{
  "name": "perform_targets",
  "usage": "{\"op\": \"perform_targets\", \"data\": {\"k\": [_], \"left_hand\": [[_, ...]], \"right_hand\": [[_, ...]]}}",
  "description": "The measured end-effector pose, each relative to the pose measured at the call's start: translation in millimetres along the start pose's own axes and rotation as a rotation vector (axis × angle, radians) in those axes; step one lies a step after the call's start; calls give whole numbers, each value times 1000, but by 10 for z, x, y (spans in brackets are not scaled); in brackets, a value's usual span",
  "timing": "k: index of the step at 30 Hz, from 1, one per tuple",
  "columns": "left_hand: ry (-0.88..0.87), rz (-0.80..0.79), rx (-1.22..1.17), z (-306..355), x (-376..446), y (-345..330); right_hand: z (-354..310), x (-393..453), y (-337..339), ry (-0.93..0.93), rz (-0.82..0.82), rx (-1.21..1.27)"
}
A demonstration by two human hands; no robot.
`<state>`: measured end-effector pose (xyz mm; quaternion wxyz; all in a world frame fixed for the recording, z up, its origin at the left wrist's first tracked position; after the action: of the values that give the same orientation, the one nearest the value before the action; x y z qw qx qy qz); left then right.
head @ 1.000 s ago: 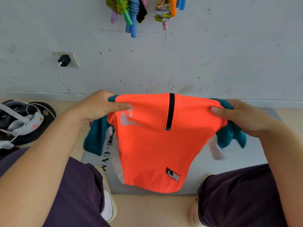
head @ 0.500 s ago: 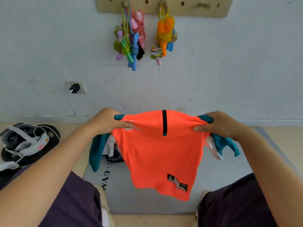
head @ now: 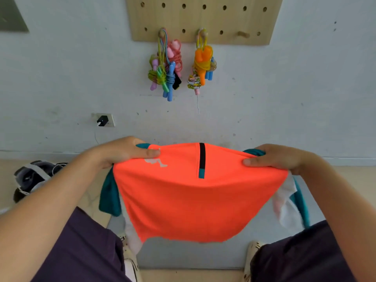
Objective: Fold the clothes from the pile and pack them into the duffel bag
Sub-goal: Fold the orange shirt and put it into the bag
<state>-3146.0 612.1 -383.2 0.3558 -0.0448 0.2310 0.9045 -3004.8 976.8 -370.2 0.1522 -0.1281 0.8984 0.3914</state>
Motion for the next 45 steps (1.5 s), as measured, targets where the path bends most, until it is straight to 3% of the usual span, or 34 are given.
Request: {"op": "perform_targets", "data": {"k": [6,10,12,16,18,20,21,23,25,27,29,33,36,40,45], "left_hand": [[120,-68,102,-143,626,165],[355,-130,384,-1354,1404,-260],[431,-154,471,-2116,1638,-621],[477,-117,497,-3224,1855,-1167],[470,-117,514,-3499,1947,-1290],[398,6,535,-3610,2050,-1288],[338,124,520,-3640,2108,-1254],[239,343,511,-3677,2208,-1190],[235,448,498,-3735,2230,-1220],[264,525,449,-3841,2157,-1328],[422,581,324,-4068,2010,-1484],[806,632,101,-4538,1775,-1707],[872,679,-18,-4695,1708,-1791],[992,578,-63,-4766,1696,-1831],[1018,581,-230,-4740,1599,-1820]], "right_hand": [[198,658,234,-121,9,-57],[1027,1652,-427,-325,-99,-427],[1530,2031,-993,-379,-192,-485],[2283,2435,-1801,-428,-240,-450],[2527,2599,-1955,-453,-280,-457],[2685,2761,-1986,-476,-261,-468],[2742,2850,-1969,-481,-187,-471],[2802,2994,-1913,-464,109,-516],[2812,3036,-1927,-435,387,-594],[2841,2994,-2005,-448,545,-556],[2998,2903,-2173,-512,555,-415],[3459,2588,-2656,-786,346,-191],[3688,2380,-2920,-904,329,-82],[3751,2362,-3020,-973,339,67],[3694,2432,-3003,-888,339,78]]}}
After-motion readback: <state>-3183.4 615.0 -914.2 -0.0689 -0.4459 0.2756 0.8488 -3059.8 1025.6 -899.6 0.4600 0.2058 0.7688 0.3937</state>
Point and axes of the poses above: each hand's wrist, its own x-axis towards the middle knuckle, its own y-axis out of the back of the hand, z = x × y, the point moved 3 cm from there along x, towards the middle knuckle, and after that the axes turned 12 degrees about -x, right-handed, at the moved point
